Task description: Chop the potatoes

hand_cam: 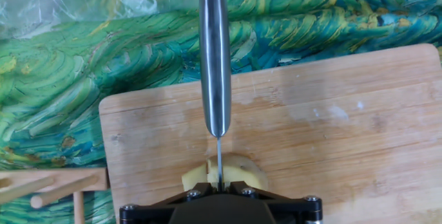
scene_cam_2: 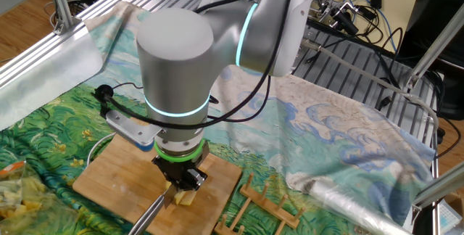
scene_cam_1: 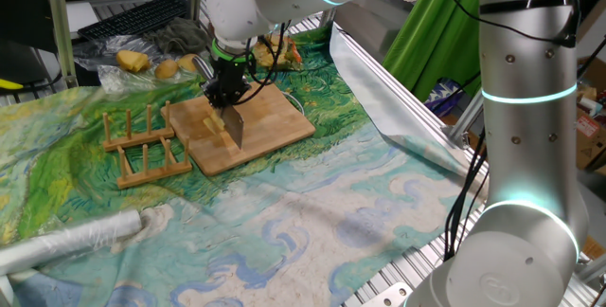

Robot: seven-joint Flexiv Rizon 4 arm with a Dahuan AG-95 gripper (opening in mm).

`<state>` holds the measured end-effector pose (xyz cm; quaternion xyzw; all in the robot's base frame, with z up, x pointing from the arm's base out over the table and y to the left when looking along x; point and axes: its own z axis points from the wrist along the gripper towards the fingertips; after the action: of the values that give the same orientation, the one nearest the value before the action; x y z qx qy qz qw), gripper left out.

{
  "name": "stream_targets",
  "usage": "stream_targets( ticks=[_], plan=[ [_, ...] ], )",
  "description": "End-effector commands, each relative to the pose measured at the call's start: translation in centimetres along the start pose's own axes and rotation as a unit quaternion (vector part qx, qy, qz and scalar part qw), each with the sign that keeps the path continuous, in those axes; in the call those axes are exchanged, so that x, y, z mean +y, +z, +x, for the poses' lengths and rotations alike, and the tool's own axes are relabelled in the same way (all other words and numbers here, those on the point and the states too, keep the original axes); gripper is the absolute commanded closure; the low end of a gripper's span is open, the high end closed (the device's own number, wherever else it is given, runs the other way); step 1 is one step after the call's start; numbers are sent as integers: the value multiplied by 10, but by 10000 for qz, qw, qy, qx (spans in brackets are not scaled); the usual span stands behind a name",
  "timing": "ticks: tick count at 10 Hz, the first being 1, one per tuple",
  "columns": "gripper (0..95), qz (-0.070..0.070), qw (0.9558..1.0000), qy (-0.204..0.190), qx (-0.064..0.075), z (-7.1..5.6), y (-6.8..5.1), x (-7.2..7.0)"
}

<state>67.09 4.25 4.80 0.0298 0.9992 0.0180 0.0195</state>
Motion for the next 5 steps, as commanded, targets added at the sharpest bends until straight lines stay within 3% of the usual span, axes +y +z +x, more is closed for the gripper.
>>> stream_targets(
  ticks=[1,5],
  plan=[
    [950,17,10000,23,-58,2,-8,-1],
    [950,30,9999,86,-60,3,-23,-4]
  ],
)
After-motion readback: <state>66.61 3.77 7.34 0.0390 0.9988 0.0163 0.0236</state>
